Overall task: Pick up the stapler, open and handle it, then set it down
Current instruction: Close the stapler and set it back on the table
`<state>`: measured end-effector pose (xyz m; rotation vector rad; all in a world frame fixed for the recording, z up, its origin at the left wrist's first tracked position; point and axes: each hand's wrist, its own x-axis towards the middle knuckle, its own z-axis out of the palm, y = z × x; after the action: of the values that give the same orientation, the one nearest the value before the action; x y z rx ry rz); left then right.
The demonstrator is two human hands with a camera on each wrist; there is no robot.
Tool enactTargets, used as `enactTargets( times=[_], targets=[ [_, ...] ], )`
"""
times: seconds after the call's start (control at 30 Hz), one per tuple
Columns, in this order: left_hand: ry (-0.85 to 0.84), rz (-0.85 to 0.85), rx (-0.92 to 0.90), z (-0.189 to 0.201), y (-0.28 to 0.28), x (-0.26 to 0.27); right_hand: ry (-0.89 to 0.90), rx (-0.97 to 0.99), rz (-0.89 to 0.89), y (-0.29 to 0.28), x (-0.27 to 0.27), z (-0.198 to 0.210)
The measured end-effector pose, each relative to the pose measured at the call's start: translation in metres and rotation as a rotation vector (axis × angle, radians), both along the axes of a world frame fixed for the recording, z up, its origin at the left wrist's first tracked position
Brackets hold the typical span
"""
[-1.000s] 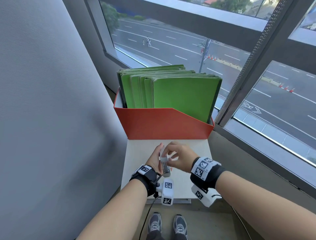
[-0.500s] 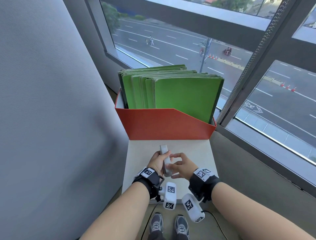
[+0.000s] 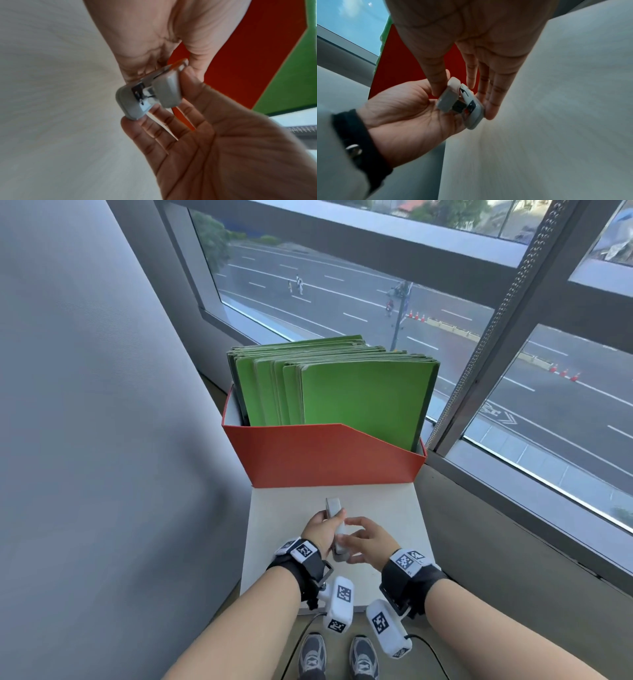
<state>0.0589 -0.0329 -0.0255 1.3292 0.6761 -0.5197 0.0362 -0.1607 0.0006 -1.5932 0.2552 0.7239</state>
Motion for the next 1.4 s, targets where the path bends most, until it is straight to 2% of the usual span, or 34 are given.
enactTargets(
  times=[0.1,0.2,0.33,0.5,0.87,1.17,1.4],
  targets=[
    [-0.016,-0.14,0.114,-0.004,-0.017,0.014,-0.026,-0.052,-0.036,-0.016,0.008,0.005],
    [-0.047,-0.271,0.151,0.0,-0.039,0.028,-0.03,-0.115,-0.121,-0.039,0.023,0.0],
    [-0.053,-0.341,0.122,0.008,-0.069,0.04,-0.045,-0.229,-0.133,-0.069,0.038,-0.013],
    [-0.053,-0.472,0.212,-0.007,-0.098,0.042,-0.015,-0.351,-0.135,-0.094,0.041,-0.021],
    [-0.089,-0.475,0.293,-0.015,-0.113,0.045,-0.001,-0.421,-0.131,-0.099,0.047,-0.032],
    [-0.124,-0.558,0.356,-0.013,-0.106,0.044,-0.047,-0.468,-0.068,-0.09,0.05,-0.032],
    [-0.114,-0.636,0.388,-0.012,-0.088,0.048,-0.029,-0.508,-0.089,-0.091,0.047,-0.041]
  ],
)
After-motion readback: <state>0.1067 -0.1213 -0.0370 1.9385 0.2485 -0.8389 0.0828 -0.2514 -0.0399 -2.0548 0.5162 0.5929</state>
